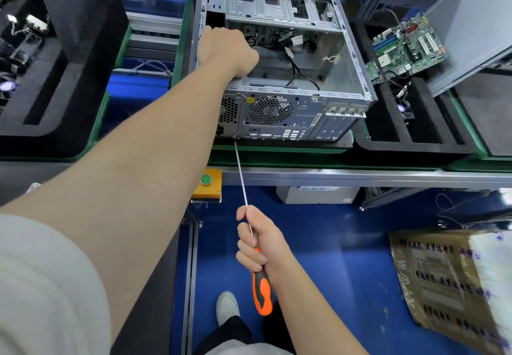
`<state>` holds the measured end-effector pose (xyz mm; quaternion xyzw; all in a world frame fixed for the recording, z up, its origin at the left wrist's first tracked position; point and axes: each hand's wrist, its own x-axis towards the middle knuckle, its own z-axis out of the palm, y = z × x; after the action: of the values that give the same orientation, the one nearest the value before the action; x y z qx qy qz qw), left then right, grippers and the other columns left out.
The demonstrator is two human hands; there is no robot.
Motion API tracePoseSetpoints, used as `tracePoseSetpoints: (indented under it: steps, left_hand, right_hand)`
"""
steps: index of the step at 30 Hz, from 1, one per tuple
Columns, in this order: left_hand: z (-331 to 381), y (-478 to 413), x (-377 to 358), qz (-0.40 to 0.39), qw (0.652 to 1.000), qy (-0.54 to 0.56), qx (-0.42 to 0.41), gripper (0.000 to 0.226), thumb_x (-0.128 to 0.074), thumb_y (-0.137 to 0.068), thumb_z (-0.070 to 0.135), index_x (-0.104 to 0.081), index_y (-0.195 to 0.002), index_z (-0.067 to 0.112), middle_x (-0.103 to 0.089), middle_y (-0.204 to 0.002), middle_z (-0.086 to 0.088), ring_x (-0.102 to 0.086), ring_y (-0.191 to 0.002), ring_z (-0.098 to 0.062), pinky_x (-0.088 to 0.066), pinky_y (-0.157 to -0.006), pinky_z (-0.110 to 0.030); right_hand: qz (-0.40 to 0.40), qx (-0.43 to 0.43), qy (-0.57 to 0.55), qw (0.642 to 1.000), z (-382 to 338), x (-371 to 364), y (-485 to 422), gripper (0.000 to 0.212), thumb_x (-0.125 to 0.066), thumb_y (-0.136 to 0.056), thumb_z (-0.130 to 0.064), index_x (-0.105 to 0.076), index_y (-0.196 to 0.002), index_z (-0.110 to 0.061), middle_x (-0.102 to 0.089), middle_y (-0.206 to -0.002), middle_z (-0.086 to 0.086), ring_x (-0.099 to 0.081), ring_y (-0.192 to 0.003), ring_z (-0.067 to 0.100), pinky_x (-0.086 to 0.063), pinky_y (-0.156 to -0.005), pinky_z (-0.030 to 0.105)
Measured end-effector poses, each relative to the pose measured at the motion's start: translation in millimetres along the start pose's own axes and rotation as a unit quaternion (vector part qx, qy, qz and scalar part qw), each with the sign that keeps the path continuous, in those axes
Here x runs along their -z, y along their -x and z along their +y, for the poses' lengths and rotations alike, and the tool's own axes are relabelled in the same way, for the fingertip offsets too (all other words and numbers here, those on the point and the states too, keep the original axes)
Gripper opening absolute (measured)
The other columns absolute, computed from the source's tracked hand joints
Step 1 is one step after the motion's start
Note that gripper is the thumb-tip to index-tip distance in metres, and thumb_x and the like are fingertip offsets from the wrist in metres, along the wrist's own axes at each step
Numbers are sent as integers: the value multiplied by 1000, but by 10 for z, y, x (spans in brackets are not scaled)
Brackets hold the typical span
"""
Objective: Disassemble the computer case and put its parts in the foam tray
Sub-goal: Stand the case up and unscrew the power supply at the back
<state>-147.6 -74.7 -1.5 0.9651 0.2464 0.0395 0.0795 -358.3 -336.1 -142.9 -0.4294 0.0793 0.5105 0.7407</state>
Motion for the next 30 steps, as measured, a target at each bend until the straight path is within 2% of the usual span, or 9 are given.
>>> tracePoseSetpoints:
  steps: [3, 7, 9, 12, 17, 19, 21, 25, 30]
  left_hand:
    - [1, 5, -2, 3, 1000, -2, 0, 36, -40, -86, 31, -64, -101, 9, -68, -105, -18, -57, -101, -37, -34, -105, -45]
    - [2, 11, 7, 1, 1000, -7, 0, 37, -40, -87, 31, -65, -103, 9, -68, -106, -18, -57, -103, -38, -34, -106, -45]
    - [7, 10, 6, 2, 1000, -6, -1, 39, -40, -87, 31, -66, -104, 9, -68, -107, -18, -58, -105, -38, -33, -107, -45]
    - [4, 13, 1, 5, 1000, -4, -2, 37, -40, -86, 31, -65, -101, 9, -68, -105, -18, -58, -103, -38, -33, -108, -45]
    - [8, 12, 9, 3, 1000, -7, -3, 37, -40, -87, 32, -65, -101, 8, -68, -105, -19, -58, -102, -38, -34, -106, -46]
    - [9, 11, 13, 0, 1000, -7, -6, 39, -40, -88, 33, -65, -103, 7, -68, -106, -20, -58, -102, -39, -34, -106, -46]
    - [8, 10, 15, -1, 1000, -5, -5, 40, -39, -88, 32, -65, -104, 7, -68, -107, -20, -58, -102, -39, -34, -106, -46]
    - [5, 12, 22, 0, 1000, 0, -1, 37, -40, -89, 32, -65, -103, 7, -68, -106, -20, -57, -100, -39, -34, -106, -46]
    - [3, 14, 27, 1, 1000, -1, -1, 36, -40, -88, 31, -64, -101, 8, -67, -102, -18, -50, -89, -35, -34, -105, -46]
  right_hand:
    - [137, 90, 278, 947, -23, -43, 5, 30, -40, -112, -28, -61, -96, -14, -42, -57, 3, -32, -36, 16, -33, -38, 24]
    - [310, 106, 651, 684, 29, -83, -35, 29, -34, -113, -39, -41, -90, -24, -44, -61, -4, -35, -51, 15, -28, -44, 28]
    - [338, 117, 695, 624, 70, -31, -45, 29, -32, -113, -42, -35, -90, -25, -40, -60, -4, -32, -49, 14, -23, -43, 28]
    - [317, 147, 659, 665, 35, 84, -90, 33, -36, -113, -40, -36, -83, -27, -38, -58, -7, -28, -49, 14, -23, -45, 25]
    - [135, 92, 362, 918, -167, 258, -39, 29, -44, -109, -32, -65, -93, -19, -40, -57, 0, -33, -40, 18, -32, -43, 26]
    - [38, 29, 190, 981, -223, 277, -6, 27, -47, -109, -30, -66, -103, -12, -35, -58, 3, -33, -38, 17, -34, -43, 26]
    - [-50, -19, 10, 999, -250, 270, 12, 20, -52, -107, -26, -66, -109, -11, -33, -56, 0, -33, -36, 13, -35, -38, 24]
    - [-152, -62, -248, 955, -198, 180, -6, 26, -43, -111, -15, -65, -120, -4, -42, -52, 1, -39, -31, 12, -33, -31, 23]
    - [-44, -14, -101, 994, -168, 66, -5, 31, -45, -114, -25, -68, -118, -6, -36, -53, -2, -36, -31, 10, -36, -32, 23]
